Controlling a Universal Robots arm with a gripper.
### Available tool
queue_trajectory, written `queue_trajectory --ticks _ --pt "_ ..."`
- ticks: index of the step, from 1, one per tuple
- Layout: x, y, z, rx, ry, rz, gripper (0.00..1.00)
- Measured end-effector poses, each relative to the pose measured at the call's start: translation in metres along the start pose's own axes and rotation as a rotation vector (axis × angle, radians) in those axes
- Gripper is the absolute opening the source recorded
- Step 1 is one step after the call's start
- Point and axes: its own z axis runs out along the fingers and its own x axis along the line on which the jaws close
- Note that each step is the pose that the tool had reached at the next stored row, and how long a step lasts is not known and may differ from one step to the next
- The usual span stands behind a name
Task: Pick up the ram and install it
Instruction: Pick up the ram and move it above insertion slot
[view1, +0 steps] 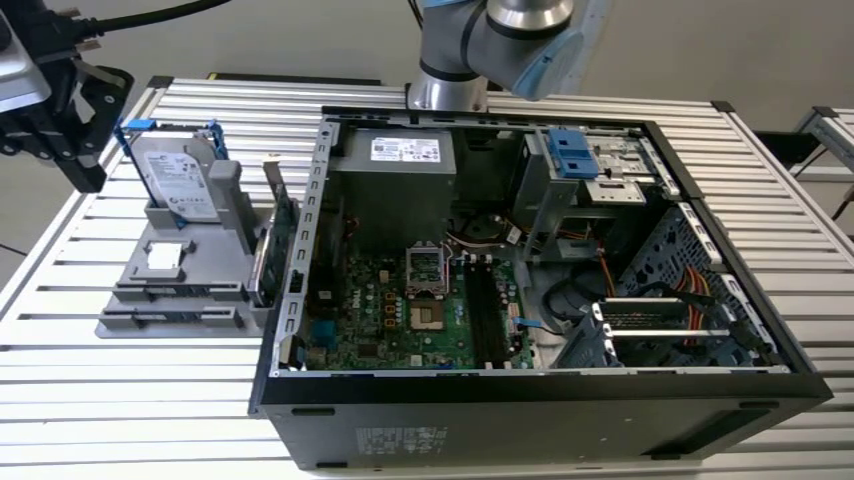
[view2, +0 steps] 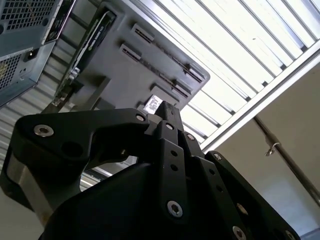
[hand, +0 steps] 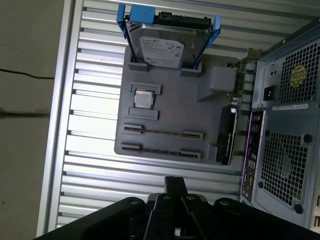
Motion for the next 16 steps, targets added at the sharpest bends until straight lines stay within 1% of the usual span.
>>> queue_trajectory --ticks 16 --pt "0.0006 0.0019 0.0001 0.0 0.0003 -0.005 0.0"
